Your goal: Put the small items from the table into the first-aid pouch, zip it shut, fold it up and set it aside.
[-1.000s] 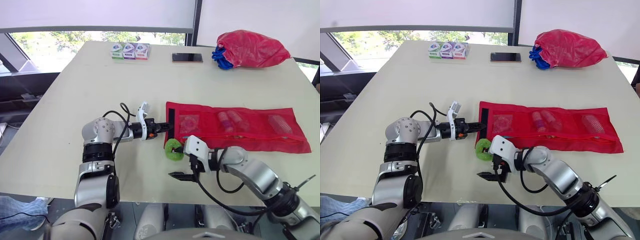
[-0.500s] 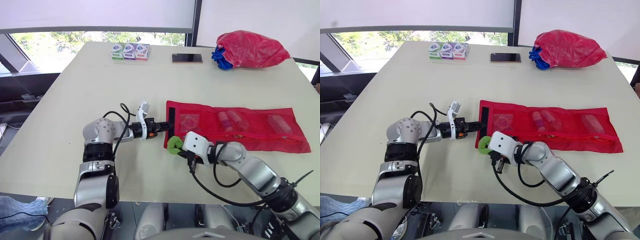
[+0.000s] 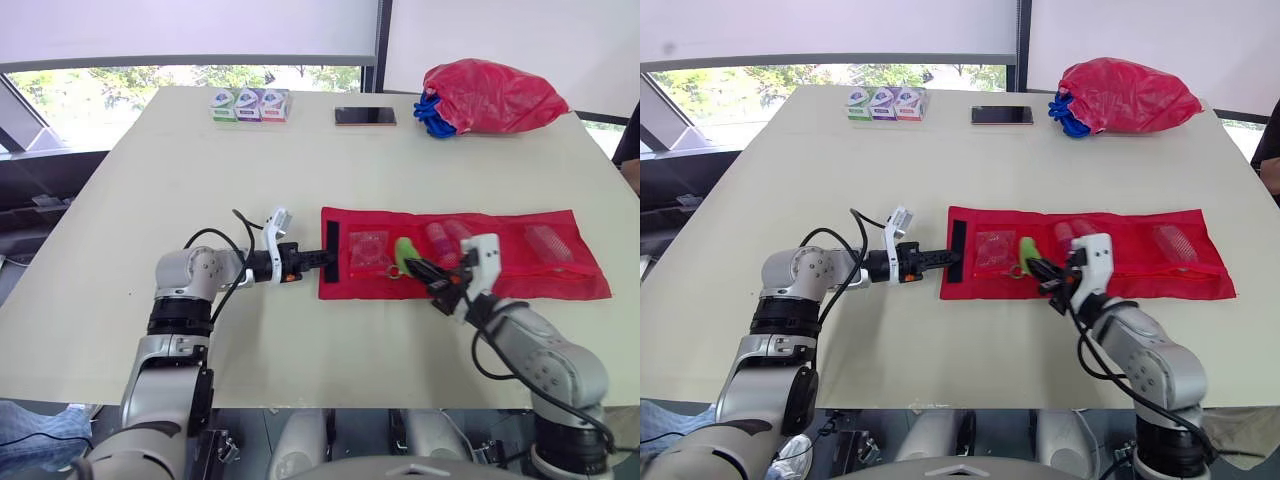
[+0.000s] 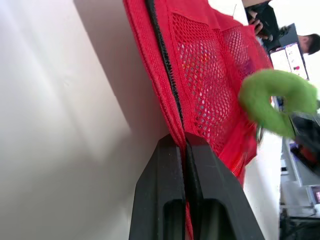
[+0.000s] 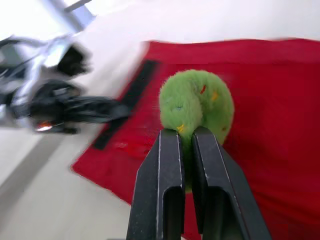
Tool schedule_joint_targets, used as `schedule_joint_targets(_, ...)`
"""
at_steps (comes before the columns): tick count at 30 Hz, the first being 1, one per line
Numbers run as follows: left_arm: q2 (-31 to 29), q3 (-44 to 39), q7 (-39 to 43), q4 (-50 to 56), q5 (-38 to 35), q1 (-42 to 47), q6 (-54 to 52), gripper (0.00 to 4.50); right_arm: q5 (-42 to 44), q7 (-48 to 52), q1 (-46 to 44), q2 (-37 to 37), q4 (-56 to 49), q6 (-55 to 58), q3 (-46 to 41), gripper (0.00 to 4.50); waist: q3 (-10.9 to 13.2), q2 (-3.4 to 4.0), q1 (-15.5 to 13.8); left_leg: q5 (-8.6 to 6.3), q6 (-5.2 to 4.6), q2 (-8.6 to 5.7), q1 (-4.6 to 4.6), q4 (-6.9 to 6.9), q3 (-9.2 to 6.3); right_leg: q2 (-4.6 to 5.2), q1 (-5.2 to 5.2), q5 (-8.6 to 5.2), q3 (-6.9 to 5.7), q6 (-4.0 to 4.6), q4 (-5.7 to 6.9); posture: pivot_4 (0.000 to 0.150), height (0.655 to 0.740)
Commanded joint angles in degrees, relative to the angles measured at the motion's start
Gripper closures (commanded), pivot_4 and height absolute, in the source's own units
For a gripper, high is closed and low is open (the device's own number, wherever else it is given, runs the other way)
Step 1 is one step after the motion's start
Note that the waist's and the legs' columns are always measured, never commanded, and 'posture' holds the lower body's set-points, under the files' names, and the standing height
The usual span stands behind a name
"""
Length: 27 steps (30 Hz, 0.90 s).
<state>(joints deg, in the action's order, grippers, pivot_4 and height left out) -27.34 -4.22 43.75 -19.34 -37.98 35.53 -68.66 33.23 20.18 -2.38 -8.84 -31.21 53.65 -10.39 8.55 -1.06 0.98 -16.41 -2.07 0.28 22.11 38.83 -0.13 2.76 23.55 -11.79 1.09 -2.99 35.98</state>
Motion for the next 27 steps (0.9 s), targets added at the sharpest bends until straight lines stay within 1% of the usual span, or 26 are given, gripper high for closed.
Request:
schedule_joint_targets(1,-3.1,-0.4,-0.3,-1.9,3.1,-1.7,2.2,4.5,0.9,-2.3,2.5,-2.5,-2.8,-2.3,-7.0,4.44,0.0,0.0,0.1,0.0,0.0,0.01,-0.09,-0.08,0.09,-0.01,-0.01,-0.01,0.06,0.0,0.0,0.15,0.74)
schedule_joint_targets(4,-4.9,-0.6,0.6,-2.6,3.6,-2.0,3.2,4.5,0.5,-3.4,4.0,-5.0,-1.3,-4.4,-12.9,4.44,0.0,0.0,0.3,0.0,-0.01,0.04,-0.19,-0.18,0.21,-0.07,-0.01,-0.02,0.15,0.01,0.0,0.15,0.74)
schedule_joint_targets(7,-6.4,-0.5,1.3,-3.2,4.0,-2.2,4.2,4.5,0.2,-3.8,4.7,-7.5,1.4,-6.7,-16.8,4.44,0.0,0.0,0.9,0.0,-0.01,0.07,-0.25,-0.28,0.29,-0.1,0.0,-0.05,0.2,0.04,0.0,0.15,0.74)
schedule_joint_targets(12,-8.9,-1.6,1.4,-3.6,4.3,-2.3,4.8,4.5,-2.0,-5.6,4.3,-11.6,8.9,-11.7,-22.9,4.44,0.0,-0.01,1.3,0.0,-0.01,0.09,-0.31,-0.34,0.4,-0.14,0.0,-0.06,0.29,0.03,-0.01,0.15,0.74)
schedule_joint_targets(16,-11.1,-2.4,1.4,-3.2,4.0,-3.2,4.5,4.5,-5.5,-9.7,3.2,-14.3,15.5,-15.0,-26.3,4.44,0.0,-0.02,1.4,0.0,-0.01,0.11,-0.37,-0.4,0.56,-0.13,0.01,-0.06,0.44,0.02,-0.02,0.15,0.74)
schedule_joint_targets(21,-14.4,-3.3,1.8,-2.2,4.0,-5.0,4.2,4.5,-9.0,-12.8,2.6,-16.2,20.5,-19.0,-27.4,4.44,0.0,-0.02,1.6,0.0,-0.01,0.18,-0.43,-0.47,0.67,-0.18,0.04,-0.06,0.54,0.03,-0.02,0.15,0.74)
schedule_joint_targets(27,-18.2,-4.0,2.8,-3.0,5.3,-6.8,5.5,4.5,-9.6,-13.0,2.8,-16.3,21.5,-22.2,-26.9,4.44,0.0,-0.02,1.5,0.0,-0.02,0.24,-0.44,-0.49,0.74,-0.2,0.05,-0.06,0.61,0.02,-0.05,0.15,0.74)
